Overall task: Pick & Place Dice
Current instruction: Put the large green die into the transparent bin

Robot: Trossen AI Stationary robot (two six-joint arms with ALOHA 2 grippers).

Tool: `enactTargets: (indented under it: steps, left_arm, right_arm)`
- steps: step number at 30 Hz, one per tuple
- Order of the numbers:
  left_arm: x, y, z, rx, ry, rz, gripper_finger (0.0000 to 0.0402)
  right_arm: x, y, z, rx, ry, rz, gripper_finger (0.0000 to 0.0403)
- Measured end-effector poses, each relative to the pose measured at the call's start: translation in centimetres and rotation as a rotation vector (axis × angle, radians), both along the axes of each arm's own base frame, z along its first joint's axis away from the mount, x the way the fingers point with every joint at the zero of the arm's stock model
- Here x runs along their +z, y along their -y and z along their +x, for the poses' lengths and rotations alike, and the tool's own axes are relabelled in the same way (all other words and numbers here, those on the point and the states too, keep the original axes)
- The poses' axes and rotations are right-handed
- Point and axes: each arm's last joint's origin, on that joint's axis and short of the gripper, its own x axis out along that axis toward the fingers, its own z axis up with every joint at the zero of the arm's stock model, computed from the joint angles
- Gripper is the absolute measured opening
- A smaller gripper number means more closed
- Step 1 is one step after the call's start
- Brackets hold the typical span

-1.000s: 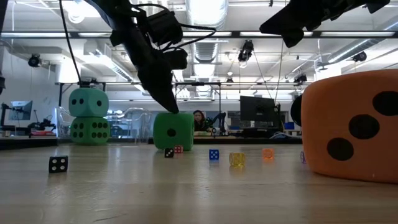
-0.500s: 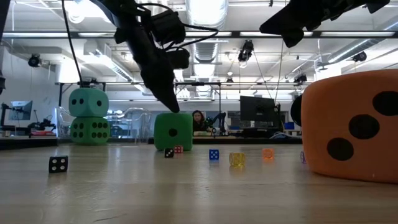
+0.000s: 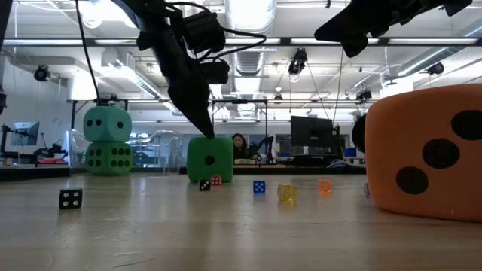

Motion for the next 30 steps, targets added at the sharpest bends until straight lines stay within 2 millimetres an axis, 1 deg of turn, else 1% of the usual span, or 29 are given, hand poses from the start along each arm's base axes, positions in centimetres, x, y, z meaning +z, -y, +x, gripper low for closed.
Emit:
enactTargets:
  steps: [5, 11, 20, 30]
  left_arm:
    - [-1.0, -0.1, 0.5, 0.002, -0.010, 0.000, 0.0400]
    - [-1.6, -0.3, 0.8, 0.005, -0.022, -0.020, 0.0400]
    - [-1.5, -0.4, 0.8, 0.017, -0.022, -0.027, 0.0400]
    - [-2.0, -0.4, 0.9, 0.065, -0.030, -0.055, 0.0400]
  right_arm:
    - [0.0, 0.0, 0.0, 0.000, 0.000, 0.000, 0.0027]
    - [0.0, 0.0, 0.0, -0.002, 0.000, -0.001, 0.0027]
    - [0.0, 0.0, 0.0, -0.002, 0.000, -0.001, 0.0027]
    - [0.0, 0.0, 0.0, -0.001, 0.000, -0.001, 0.0027]
